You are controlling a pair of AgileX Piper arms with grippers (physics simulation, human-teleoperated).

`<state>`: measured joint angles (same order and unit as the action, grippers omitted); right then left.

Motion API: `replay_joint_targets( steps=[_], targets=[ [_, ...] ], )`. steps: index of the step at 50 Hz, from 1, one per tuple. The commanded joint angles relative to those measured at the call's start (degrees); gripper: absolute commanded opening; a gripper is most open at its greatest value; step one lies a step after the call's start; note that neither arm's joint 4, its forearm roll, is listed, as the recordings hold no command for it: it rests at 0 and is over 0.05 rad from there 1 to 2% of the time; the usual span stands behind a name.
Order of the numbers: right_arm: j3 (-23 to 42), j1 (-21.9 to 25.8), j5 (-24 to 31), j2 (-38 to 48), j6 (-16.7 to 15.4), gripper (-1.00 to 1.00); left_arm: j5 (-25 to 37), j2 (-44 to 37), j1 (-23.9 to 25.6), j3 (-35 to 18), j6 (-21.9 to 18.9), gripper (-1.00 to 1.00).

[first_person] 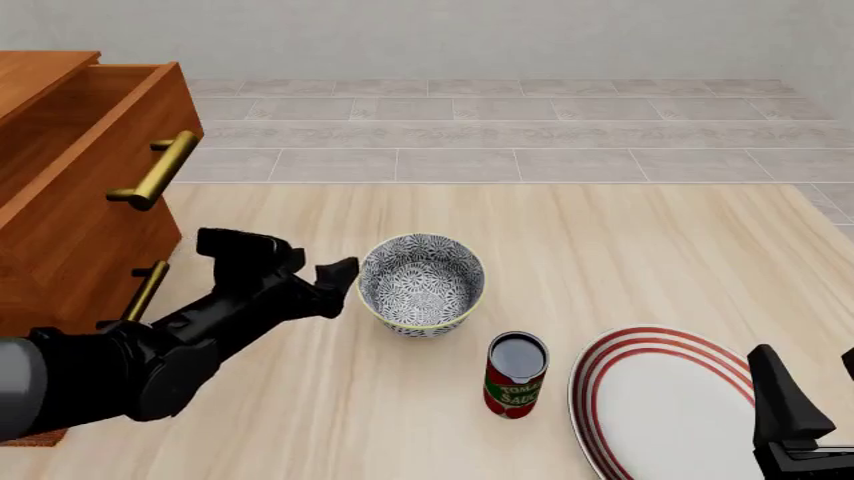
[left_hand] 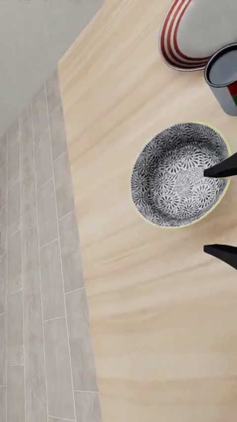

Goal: Put the bowl on top of the cabinet.

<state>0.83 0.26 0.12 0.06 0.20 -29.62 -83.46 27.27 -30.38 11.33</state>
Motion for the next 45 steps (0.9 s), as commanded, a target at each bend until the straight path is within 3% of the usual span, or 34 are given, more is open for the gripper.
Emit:
replay_joint_targets(
  steps=[1, 26, 45],
  targets=[
    [0.0, 0.0, 0.0, 0.0, 0.1, 1.00, -0.2, -1.7, 0.9, -1.5, 1.2, 1.00],
    [-0.1, 0.0, 0.0, 0.0, 0.3, 1.00, -2.3, -6.6, 1.7, -3.0, 5.4, 1.00],
    [-0.1, -0.1, 0.1, 0.0, 0.3, 1.00, -3.4, -9.7, 2.2, -3.7, 6.5, 1.00]
  ],
)
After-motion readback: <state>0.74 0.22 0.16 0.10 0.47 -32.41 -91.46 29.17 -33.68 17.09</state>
